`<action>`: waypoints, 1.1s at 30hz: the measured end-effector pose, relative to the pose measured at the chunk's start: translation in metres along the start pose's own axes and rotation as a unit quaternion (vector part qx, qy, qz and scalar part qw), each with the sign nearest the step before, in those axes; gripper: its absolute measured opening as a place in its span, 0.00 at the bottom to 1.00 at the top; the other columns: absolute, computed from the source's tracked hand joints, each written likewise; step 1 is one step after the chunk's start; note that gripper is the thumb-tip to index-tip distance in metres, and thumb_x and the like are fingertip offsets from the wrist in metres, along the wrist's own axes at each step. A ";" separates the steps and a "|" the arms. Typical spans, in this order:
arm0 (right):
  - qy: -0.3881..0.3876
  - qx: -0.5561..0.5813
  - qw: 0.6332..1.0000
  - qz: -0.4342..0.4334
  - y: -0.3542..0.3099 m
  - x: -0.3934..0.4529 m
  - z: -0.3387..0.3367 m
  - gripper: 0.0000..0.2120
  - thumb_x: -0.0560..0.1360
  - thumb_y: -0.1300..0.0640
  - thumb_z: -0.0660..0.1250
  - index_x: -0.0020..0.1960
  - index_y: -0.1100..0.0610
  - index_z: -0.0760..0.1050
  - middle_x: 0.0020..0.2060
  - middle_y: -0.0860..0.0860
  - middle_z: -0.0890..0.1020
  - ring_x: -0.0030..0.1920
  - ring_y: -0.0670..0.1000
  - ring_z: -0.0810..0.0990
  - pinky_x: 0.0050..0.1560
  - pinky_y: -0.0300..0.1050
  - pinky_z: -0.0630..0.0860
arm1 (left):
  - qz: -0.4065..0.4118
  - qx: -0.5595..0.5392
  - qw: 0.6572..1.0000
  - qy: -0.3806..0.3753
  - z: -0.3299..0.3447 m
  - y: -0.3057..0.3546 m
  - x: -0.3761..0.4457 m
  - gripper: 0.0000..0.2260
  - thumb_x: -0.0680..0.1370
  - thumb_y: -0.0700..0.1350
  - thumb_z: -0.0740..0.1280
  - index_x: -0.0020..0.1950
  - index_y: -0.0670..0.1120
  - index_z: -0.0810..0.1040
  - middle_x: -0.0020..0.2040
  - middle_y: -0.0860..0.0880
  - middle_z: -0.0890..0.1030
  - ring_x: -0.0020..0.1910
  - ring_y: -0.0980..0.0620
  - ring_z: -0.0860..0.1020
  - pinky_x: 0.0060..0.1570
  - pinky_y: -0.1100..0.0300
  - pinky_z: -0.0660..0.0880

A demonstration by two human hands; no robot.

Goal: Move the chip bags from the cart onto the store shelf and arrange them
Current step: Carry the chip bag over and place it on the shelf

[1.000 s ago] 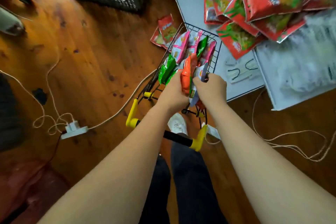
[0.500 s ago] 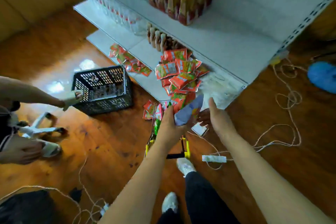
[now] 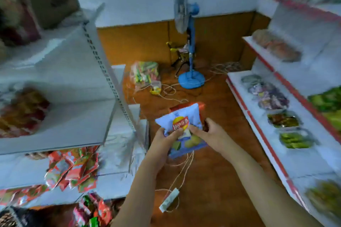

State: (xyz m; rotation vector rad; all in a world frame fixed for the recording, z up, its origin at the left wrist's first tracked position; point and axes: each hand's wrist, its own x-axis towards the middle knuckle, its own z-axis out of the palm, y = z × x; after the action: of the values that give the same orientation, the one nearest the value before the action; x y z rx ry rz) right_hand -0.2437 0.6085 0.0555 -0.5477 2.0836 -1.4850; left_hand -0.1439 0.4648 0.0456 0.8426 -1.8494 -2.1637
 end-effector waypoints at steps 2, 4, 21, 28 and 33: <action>0.066 0.042 0.997 0.010 0.020 0.007 -0.076 0.11 0.73 0.55 0.72 0.55 0.52 0.76 0.44 0.42 0.83 0.39 0.31 0.81 0.37 0.25 0.72 | 0.012 0.026 0.997 -0.070 0.078 0.006 0.037 0.12 0.76 0.43 0.72 0.57 0.42 0.78 0.52 0.37 0.84 0.48 0.46 0.85 0.50 0.51 0.82; 0.135 0.079 0.987 0.026 0.042 0.014 -0.148 0.19 0.72 0.53 0.74 0.61 0.53 0.76 0.51 0.45 0.84 0.45 0.35 0.82 0.41 0.29 0.75 | 0.032 0.076 0.987 -0.138 0.155 0.014 0.070 0.21 0.72 0.54 0.75 0.60 0.45 0.78 0.54 0.43 0.85 0.53 0.44 0.84 0.58 0.42 0.78; 0.463 0.216 0.844 0.162 0.185 0.193 -0.476 0.15 0.73 0.46 0.70 0.57 0.50 0.74 0.53 0.50 0.83 0.55 0.52 0.81 0.59 0.55 0.77 | -0.003 0.161 0.907 -0.389 0.541 -0.009 0.379 0.13 0.75 0.47 0.73 0.58 0.48 0.77 0.51 0.46 0.86 0.49 0.46 0.85 0.51 0.47 0.81; 0.487 0.108 0.837 0.225 0.187 0.313 -0.576 0.13 0.78 0.50 0.64 0.52 0.61 0.76 0.43 0.55 0.81 0.44 0.51 0.78 0.41 0.43 0.71 | -0.005 0.220 0.850 -0.478 0.652 0.008 0.529 0.16 0.78 0.44 0.70 0.64 0.43 0.73 0.54 0.43 0.84 0.44 0.53 0.86 0.39 0.61 0.81; 0.532 0.123 0.794 0.266 0.214 0.357 -0.650 0.20 0.78 0.49 0.65 0.66 0.55 0.68 0.54 0.48 0.79 0.54 0.49 0.78 0.45 0.37 0.71 | 0.013 0.278 0.820 -0.500 0.733 -0.001 0.595 0.13 0.79 0.44 0.69 0.61 0.41 0.74 0.45 0.48 0.83 0.35 0.65 0.81 0.32 0.71 0.75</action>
State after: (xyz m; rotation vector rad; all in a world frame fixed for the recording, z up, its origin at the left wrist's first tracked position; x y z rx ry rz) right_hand -0.9325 0.9434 -0.0394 1.1793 2.3587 -1.8223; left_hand -1.0148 0.8062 -0.0852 -0.4574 -3.0037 -2.2317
